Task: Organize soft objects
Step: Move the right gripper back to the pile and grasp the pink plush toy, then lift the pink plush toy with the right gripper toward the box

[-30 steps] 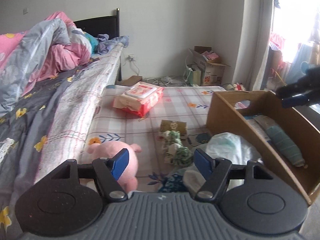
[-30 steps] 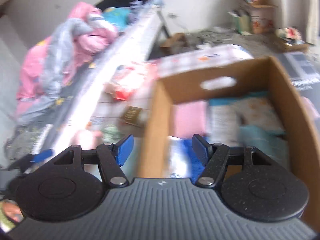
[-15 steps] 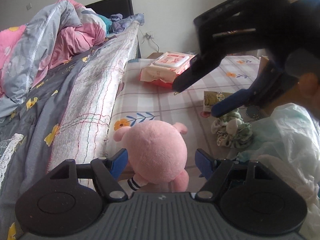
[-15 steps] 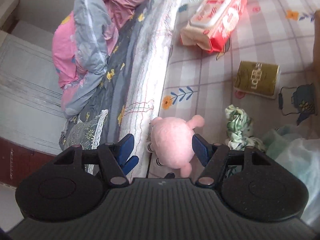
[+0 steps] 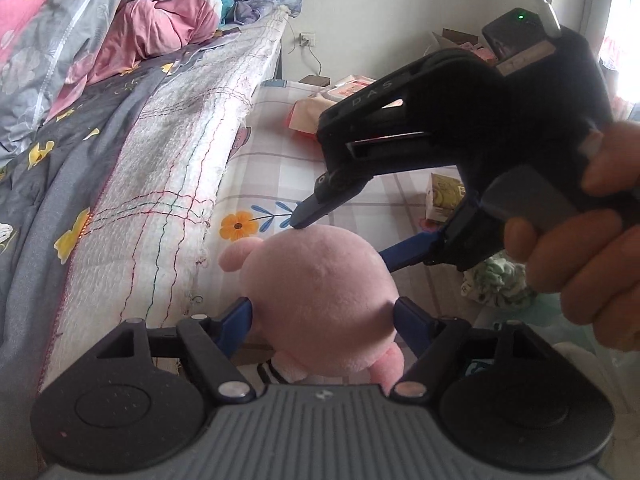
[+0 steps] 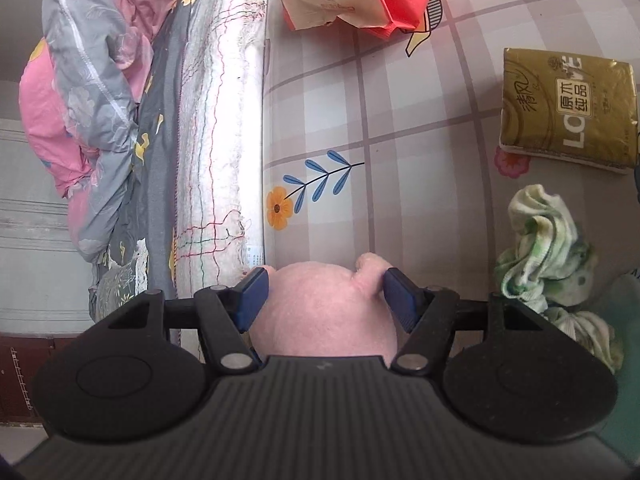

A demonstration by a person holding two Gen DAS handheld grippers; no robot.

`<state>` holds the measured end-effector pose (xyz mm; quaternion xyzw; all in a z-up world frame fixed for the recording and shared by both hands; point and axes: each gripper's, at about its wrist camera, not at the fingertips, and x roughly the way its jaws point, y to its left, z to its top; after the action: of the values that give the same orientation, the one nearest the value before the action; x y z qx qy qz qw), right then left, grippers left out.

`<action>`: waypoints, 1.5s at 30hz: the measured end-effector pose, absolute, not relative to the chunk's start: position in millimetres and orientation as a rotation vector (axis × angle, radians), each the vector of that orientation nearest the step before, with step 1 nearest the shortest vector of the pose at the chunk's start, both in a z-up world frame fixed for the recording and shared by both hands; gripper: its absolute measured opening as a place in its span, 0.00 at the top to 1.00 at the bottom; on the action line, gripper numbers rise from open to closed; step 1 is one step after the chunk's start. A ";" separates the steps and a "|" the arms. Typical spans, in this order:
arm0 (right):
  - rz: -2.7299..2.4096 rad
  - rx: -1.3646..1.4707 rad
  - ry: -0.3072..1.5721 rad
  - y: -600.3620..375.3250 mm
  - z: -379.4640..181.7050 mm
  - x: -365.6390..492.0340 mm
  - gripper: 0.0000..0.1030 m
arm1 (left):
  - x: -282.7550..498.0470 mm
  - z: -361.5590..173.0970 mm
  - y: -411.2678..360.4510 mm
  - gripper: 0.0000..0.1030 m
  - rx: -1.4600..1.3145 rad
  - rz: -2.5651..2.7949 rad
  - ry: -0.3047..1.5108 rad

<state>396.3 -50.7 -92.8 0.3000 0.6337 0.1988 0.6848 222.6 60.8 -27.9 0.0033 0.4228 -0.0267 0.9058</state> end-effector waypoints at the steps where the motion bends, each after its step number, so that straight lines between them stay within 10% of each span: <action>1: 0.439 0.684 1.424 -51.4 -94.7 397.0 0.37 | 222.6 -27.9 60.9 0.23 0.007 -0.058 0.874; 16: 0.338 0.810 1.451 -68.3 -111.8 396.3 0.38 | 224.2 -32.8 72.4 0.18 -0.038 -0.071 0.893; 23: 0.405 0.769 1.335 -64.8 -92.4 390.6 0.82 | 225.5 -29.2 78.3 0.28 -0.098 -0.080 0.887; 45: 0.668 0.748 0.917 -180.6 86.8 293.5 0.87 | 182.8 77.1 -10.8 0.32 -0.122 -0.281 0.698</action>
<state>293.5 -180.6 86.8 0.3459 0.4242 0.3089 0.7778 182.8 -10.8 77.1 -0.0594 0.3407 -0.1370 0.9282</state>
